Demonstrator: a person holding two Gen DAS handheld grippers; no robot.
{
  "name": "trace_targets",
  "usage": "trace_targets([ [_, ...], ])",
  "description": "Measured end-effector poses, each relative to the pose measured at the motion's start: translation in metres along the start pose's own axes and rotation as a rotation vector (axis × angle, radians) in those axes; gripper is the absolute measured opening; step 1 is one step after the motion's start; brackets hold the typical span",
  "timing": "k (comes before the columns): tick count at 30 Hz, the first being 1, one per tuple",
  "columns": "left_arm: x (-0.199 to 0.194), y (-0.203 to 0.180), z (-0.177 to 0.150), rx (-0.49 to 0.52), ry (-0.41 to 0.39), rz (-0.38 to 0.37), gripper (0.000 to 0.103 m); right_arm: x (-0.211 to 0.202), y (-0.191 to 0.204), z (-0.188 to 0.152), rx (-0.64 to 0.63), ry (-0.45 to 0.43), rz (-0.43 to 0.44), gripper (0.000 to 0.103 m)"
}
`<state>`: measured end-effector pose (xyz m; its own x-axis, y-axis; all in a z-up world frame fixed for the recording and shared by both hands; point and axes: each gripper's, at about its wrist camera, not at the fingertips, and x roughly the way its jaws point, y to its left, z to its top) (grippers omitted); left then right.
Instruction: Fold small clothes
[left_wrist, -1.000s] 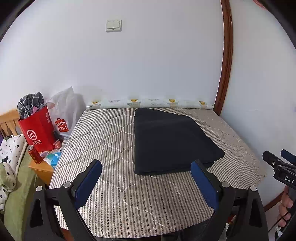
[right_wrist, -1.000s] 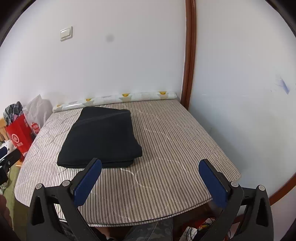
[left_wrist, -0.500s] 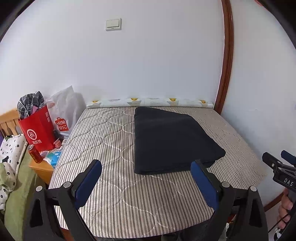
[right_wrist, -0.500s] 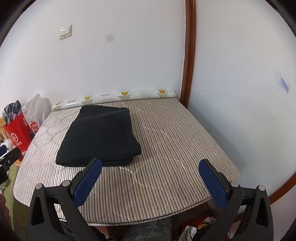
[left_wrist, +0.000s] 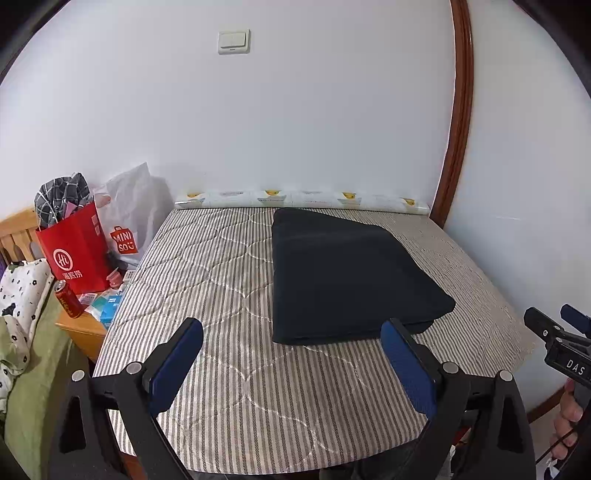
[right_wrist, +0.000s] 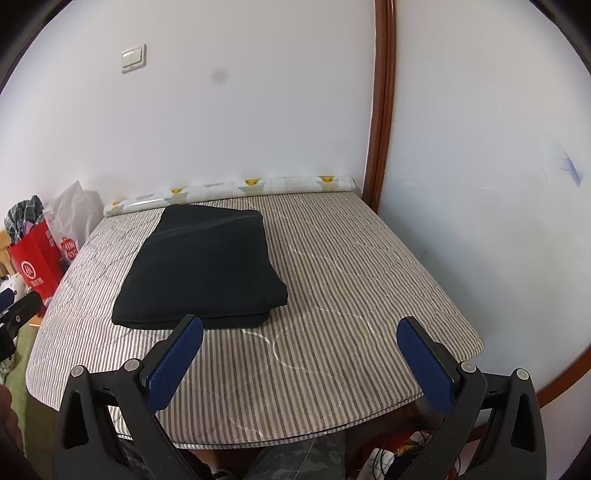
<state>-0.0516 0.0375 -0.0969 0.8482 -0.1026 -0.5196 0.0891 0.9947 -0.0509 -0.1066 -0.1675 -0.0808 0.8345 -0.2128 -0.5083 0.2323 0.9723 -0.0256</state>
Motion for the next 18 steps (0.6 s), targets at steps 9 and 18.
trace_targets([
  [9, 0.0031, 0.003, -0.001, -0.006, 0.01, 0.0, 0.097, 0.0029, 0.0021, -0.0006, -0.008, 0.004, 0.004, 0.103],
  [18, 0.0045, 0.003, -0.0008, 0.002, 0.014, 0.01, 0.097, 0.0061, 0.0028, -0.0034, -0.004, 0.014, 0.015, 0.103],
])
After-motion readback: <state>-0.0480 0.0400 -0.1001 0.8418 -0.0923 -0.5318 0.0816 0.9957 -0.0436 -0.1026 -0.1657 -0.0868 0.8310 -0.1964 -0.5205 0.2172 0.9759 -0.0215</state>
